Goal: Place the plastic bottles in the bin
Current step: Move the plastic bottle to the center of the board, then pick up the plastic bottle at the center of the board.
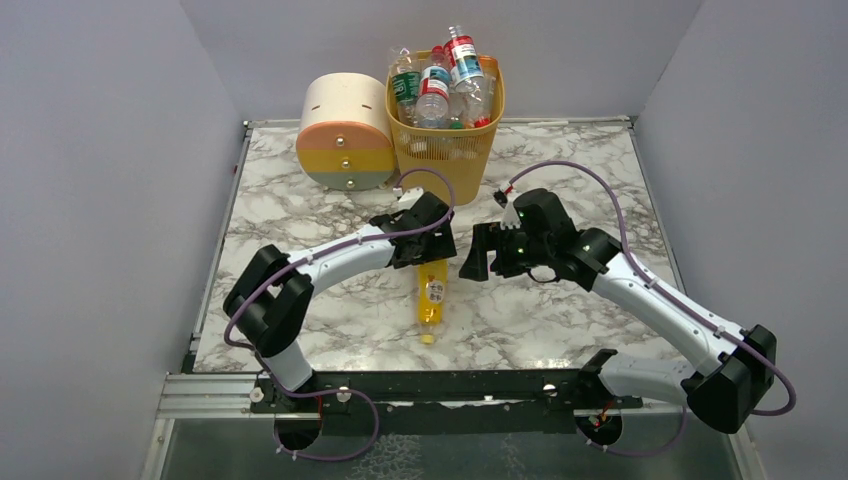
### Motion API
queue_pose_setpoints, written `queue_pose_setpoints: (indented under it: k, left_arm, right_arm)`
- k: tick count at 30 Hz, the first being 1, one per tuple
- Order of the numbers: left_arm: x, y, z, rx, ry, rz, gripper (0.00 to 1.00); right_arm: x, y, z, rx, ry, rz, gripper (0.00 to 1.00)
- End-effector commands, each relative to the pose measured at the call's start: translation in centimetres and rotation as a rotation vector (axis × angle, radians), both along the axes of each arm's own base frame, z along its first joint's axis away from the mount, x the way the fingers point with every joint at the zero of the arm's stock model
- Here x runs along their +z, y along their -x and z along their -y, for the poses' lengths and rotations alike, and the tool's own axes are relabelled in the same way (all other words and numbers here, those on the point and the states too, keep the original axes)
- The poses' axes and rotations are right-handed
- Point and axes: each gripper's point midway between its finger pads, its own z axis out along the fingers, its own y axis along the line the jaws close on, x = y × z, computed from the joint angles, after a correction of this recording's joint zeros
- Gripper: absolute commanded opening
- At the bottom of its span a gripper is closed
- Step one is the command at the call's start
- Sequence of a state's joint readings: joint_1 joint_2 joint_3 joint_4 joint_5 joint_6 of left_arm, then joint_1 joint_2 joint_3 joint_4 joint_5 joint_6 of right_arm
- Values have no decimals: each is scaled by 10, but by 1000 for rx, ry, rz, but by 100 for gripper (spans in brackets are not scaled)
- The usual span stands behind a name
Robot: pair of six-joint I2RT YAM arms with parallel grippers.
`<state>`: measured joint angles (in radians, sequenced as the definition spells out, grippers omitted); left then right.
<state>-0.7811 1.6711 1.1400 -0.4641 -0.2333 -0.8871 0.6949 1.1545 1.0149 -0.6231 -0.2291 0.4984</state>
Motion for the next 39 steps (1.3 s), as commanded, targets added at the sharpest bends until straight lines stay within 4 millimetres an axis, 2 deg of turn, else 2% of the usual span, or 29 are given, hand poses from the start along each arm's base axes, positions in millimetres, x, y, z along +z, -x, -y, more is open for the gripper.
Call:
queue_pose_setpoints:
  k: [1, 6, 9, 12, 17, 22, 28, 34, 39]
  left_arm:
    - [29, -6, 2, -24, 31, 90, 99]
    - [61, 5, -2, -51, 93, 153, 99]
    - [83, 21, -11, -76, 152, 202, 99]
    - [97, 41, -25, -93, 201, 235, 99]
    - [104, 74, -48, -97, 293, 260, 99]
    - [104, 96, -64, -110, 319, 256, 99]
    - [109, 110, -65, -179, 333, 251, 99]
    - [116, 120, -71, -205, 355, 268, 99]
    - [113, 126, -74, -213, 361, 261, 99]
  right_arm:
    - [-3, -1, 0, -11, 12, -9, 86]
    - [-2, -3, -1, -19, 14, -13, 86]
    - [-1, -3, -1, -24, 13, -14, 87]
    - [-2, -4, 0, -35, 18, -14, 87]
    - [-7, -9, 1, -55, 39, -15, 87]
    - [-12, -15, -2, -70, 53, -28, 88]
    - [-19, -23, -9, -74, 70, -51, 88]
    - [-17, -38, -16, -92, 85, -44, 88]
    - [-17, -51, -26, -103, 84, -44, 88]
